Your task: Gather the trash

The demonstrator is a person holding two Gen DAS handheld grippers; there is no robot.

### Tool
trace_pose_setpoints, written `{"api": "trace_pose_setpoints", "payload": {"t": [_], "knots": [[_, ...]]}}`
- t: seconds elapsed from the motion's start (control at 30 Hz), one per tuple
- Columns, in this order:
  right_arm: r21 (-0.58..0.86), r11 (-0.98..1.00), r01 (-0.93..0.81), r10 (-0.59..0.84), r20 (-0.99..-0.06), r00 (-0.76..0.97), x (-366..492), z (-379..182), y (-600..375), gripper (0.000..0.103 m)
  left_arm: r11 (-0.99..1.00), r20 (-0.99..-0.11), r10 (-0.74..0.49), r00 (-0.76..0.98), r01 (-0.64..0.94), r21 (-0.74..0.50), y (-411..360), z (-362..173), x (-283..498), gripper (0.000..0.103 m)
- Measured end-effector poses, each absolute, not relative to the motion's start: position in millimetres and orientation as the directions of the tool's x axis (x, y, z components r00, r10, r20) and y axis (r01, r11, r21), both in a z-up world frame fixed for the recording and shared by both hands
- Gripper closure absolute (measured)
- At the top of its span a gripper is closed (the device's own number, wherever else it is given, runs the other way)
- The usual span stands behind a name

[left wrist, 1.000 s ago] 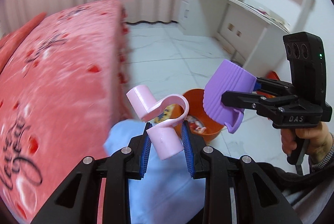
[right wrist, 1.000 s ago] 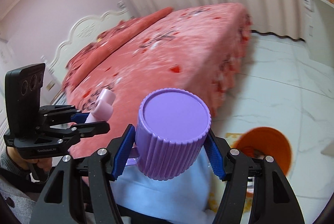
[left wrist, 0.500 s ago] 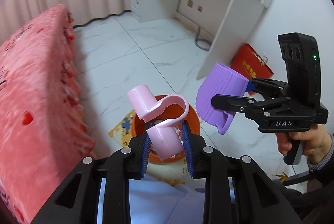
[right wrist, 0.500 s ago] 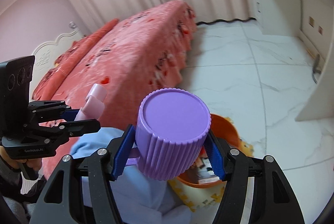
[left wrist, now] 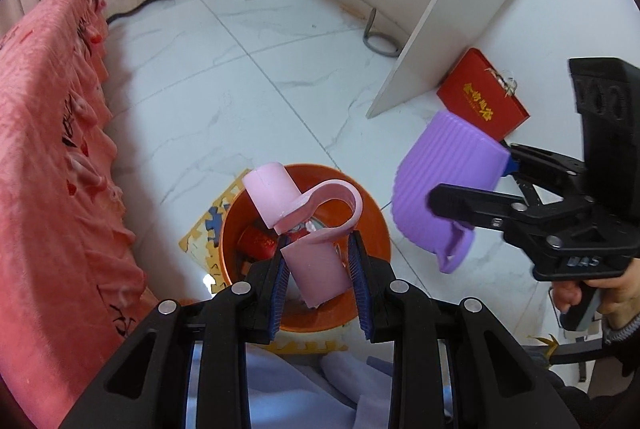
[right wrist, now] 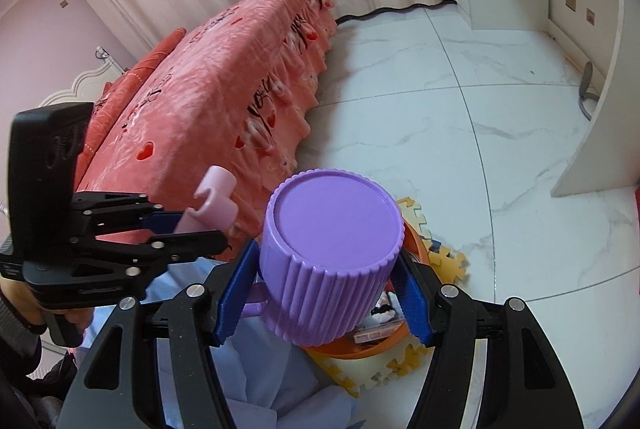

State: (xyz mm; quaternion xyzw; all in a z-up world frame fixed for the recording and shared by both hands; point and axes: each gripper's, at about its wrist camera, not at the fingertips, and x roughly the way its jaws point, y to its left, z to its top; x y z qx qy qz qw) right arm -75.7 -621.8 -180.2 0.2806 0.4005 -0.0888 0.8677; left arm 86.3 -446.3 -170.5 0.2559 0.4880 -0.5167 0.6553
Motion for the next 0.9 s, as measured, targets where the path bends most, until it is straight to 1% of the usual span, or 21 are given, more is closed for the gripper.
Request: {"api": "trace_pose_setpoints", "payload": {"t": [0.03, 0.07, 0.1, 0.27, 0.43, 0.47, 0.53, 0.77, 0.83, 0.9], "knots": [[0.415, 0.826, 0.381, 0.07, -0.747, 0.661, -76.0, -181.2, -621.8, 0.038, 0.34, -0.904, -0.428, -0.005, 0.926, -0.166, -448.3, -171.8, 86.3, 0.066], [0.413, 0.825, 0.385, 0.069, -0.75, 0.657, -74.9, -183.3, -621.6, 0.038, 0.345, -0.904, -0.427, -0.002, 0.924, -0.166, -448.8, -173.2, 87.9, 0.053], [0.413, 0.825, 0.387, 0.071, -0.754, 0.653, -73.9, -185.1, -621.9, 0.038, 0.353, -0.906, -0.423, 0.002, 0.922, -0.163, -449.2, -175.0, 88.4, 0.049], [0.411, 0.828, 0.381, 0.083, -0.761, 0.643, -68.1, -189.1, -618.3, 0.038, 0.39, -0.917, -0.4, 0.006, 0.906, -0.164, -443.2, -179.5, 92.4, 0.048], [0.409, 0.837, 0.363, 0.095, -0.763, 0.64, -59.6, -189.2, -611.7, 0.038, 0.424, -0.911, -0.41, 0.035, 0.892, -0.156, -423.6, -165.4, 94.4, 0.048], [0.406, 0.841, 0.358, 0.097, -0.764, 0.638, -57.0, -189.2, -609.8, 0.038, 0.429, -0.911, -0.411, 0.038, 0.89, -0.156, -422.8, -164.6, 95.8, 0.047], [0.404, 0.845, 0.351, 0.103, -0.766, 0.634, -52.3, -190.3, -606.3, 0.038, 0.441, -0.909, -0.413, 0.054, 0.885, -0.148, -416.8, -161.0, 96.0, 0.041], [0.381, 0.857, 0.345, 0.1, -0.782, 0.615, -37.6, -195.6, -599.2, 0.036, 0.467, -0.907, -0.417, 0.064, 0.871, -0.153, -405.5, -159.9, 98.0, 0.041], [0.371, 0.858, 0.356, 0.095, -0.795, 0.599, -33.8, -199.0, -599.8, 0.03, 0.474, -0.909, -0.413, 0.062, 0.867, -0.156, -405.2, -161.6, 100.0, 0.041], [0.368, 0.854, 0.367, 0.089, -0.799, 0.595, -33.1, -200.8, -601.7, 0.029, 0.478, -0.91, -0.41, 0.06, 0.864, -0.159, -404.5, -163.0, 101.0, 0.041]]}}
